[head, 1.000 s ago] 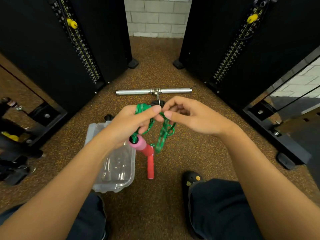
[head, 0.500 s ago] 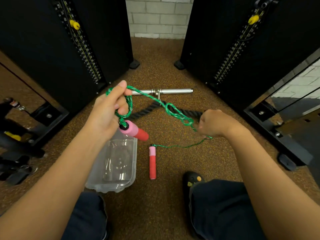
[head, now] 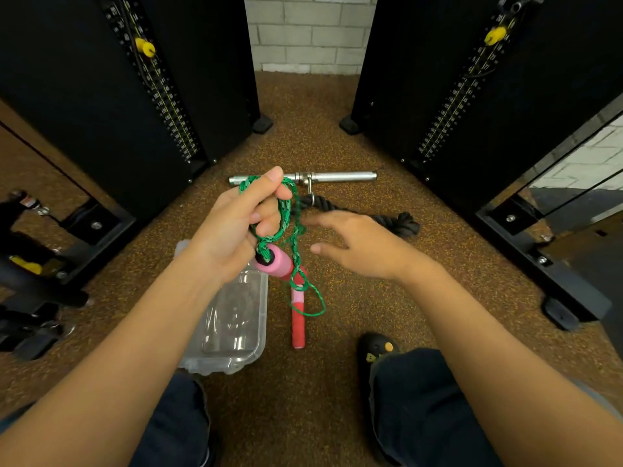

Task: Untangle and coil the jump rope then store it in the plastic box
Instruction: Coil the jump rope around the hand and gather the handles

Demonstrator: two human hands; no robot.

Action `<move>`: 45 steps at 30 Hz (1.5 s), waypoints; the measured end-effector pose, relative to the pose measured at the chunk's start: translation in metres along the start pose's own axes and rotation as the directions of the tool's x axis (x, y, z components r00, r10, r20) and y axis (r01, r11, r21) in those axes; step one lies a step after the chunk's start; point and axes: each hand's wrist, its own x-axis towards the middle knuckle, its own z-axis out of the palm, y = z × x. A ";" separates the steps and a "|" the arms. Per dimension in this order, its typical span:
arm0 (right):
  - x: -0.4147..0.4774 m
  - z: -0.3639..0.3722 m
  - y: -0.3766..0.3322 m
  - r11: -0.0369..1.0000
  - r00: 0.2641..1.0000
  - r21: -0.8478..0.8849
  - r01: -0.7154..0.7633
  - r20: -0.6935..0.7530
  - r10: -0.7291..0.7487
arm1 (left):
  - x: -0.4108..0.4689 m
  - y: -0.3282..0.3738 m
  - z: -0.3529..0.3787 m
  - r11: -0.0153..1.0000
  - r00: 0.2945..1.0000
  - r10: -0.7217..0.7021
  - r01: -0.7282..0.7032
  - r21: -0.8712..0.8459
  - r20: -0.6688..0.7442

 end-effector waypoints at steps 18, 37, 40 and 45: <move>0.000 0.013 0.015 0.973 0.975 -0.123 -0.194 0.088 0.206 | 0.000 0.001 -0.002 0.990 0.999 -0.018 0.023 -0.141 0.033; 0.005 0.028 0.031 0.863 0.851 -0.163 -0.478 0.159 0.501 | 0.002 0.022 -0.018 0.946 0.996 0.083 -0.075 -0.314 0.015; 0.006 0.019 0.011 0.972 0.979 0.153 -0.179 -0.070 0.192 | 0.000 0.014 -0.008 0.973 0.998 -0.001 0.015 -0.228 0.062; 0.009 0.016 0.002 0.995 0.999 0.094 -0.034 0.029 0.032 | -0.001 0.012 -0.005 0.972 0.995 -0.034 0.055 -0.230 0.094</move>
